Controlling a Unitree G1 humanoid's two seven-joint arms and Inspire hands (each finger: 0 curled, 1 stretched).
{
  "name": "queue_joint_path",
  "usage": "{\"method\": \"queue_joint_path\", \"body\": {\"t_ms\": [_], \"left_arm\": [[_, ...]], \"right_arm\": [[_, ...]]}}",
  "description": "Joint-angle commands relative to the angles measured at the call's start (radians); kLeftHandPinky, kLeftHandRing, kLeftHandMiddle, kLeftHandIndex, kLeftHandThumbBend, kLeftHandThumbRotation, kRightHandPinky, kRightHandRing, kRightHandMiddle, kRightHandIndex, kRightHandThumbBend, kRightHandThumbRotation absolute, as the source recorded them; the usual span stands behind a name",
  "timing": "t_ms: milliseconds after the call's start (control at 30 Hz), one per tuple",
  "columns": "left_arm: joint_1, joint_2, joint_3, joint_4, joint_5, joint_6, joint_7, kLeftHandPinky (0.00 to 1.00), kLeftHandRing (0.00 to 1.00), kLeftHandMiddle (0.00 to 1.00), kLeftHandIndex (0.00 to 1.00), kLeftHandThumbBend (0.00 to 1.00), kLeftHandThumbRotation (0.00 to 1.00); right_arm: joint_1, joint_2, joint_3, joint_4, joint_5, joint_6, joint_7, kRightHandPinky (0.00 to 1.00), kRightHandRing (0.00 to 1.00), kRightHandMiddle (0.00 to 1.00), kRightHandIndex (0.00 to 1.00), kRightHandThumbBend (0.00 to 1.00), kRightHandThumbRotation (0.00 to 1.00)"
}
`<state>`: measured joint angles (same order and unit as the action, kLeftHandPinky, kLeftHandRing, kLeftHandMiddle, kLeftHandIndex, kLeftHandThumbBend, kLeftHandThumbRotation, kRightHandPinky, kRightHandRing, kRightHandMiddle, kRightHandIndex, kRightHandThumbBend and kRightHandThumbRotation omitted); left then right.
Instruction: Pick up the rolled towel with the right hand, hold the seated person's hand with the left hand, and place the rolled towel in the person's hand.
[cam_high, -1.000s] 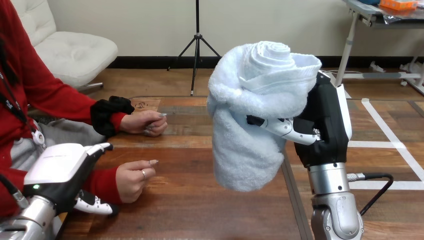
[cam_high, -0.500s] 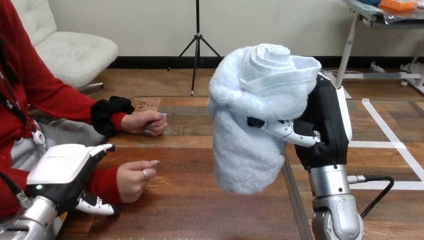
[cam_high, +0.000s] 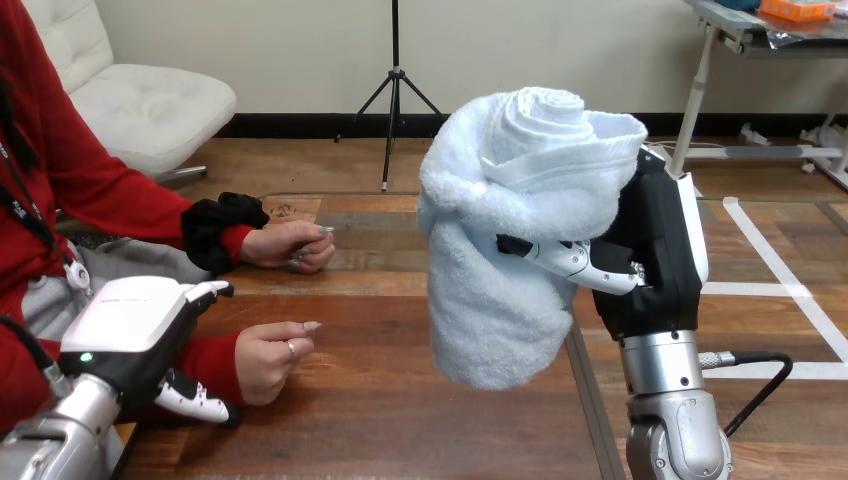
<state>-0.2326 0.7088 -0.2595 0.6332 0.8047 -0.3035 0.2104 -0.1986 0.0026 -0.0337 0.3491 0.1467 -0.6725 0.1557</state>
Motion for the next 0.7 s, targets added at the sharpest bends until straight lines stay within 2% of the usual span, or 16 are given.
{"method": "queue_joint_path", "body": {"t_ms": [0,667], "left_arm": [[-0.065,0.000,-0.048,0.097,0.033,-0.004,0.027,0.75,0.77,0.80,0.82,1.00,0.26],[-0.166,-0.013,-0.128,0.287,0.030,-0.025,0.074,0.65,0.68,0.72,0.75,1.00,0.16]], "right_arm": [[-0.038,0.014,0.001,-0.079,0.015,0.003,0.000,0.21,0.27,0.40,0.44,0.78,0.00],[-0.023,0.003,-0.003,-0.127,0.046,0.030,0.035,0.21,0.27,0.40,0.45,0.78,0.00]]}}
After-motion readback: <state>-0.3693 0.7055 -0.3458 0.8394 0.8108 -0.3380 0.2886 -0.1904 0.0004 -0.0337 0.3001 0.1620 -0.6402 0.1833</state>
